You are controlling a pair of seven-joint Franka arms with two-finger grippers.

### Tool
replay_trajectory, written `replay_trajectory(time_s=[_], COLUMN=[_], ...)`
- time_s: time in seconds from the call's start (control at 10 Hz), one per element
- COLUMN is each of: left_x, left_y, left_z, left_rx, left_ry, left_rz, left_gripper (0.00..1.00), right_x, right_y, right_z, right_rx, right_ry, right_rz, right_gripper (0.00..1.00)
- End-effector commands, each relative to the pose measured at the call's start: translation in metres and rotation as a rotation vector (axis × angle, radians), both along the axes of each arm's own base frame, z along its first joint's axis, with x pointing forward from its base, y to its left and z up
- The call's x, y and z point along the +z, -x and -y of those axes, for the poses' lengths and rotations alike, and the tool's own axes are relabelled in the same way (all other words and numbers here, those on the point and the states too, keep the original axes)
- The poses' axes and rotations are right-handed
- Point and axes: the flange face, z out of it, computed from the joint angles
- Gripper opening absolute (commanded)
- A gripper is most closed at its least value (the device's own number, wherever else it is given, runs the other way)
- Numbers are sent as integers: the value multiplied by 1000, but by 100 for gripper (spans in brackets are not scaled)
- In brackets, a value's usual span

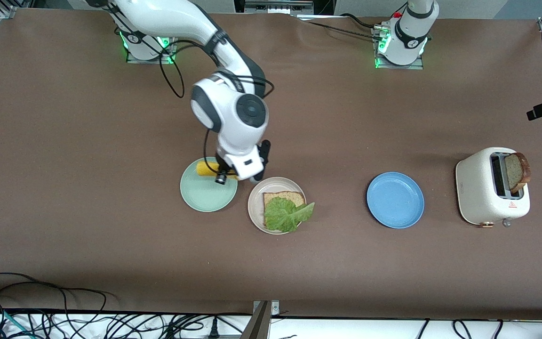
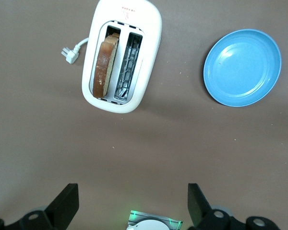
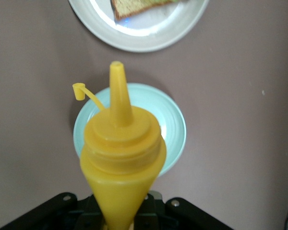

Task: Make sandwich on beige plate with both arms
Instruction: 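Carry the bottle back with the right gripper while the left gripper reaches the toaster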

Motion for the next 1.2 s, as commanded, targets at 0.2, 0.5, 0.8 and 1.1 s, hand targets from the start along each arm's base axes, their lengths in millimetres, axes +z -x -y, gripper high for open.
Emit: replay_trajectory(time_s=[0.2,0.5,0.8,1.1], left_x=[-55,-111,-134,-168], left_y=[-31,-49,-70,-80], left_z=[-60,-92,-80,-83], left_rx=[0,-7,-28,-27], left_ry=[-28,-18,-20,-16], left_rz=[-18,-13,-1,-3], left_gripper=[100,100,100,100], right_x=[57,34,-33,-88], right_y=[1,9,38,75], right_z=[180,296,386,437], right_rx=[-111,-112,4,159], right_ry=[-330,-650,-947,-1113], right_rz=[-188,-266,-250,-177], right_gripper=[0,0,0,0])
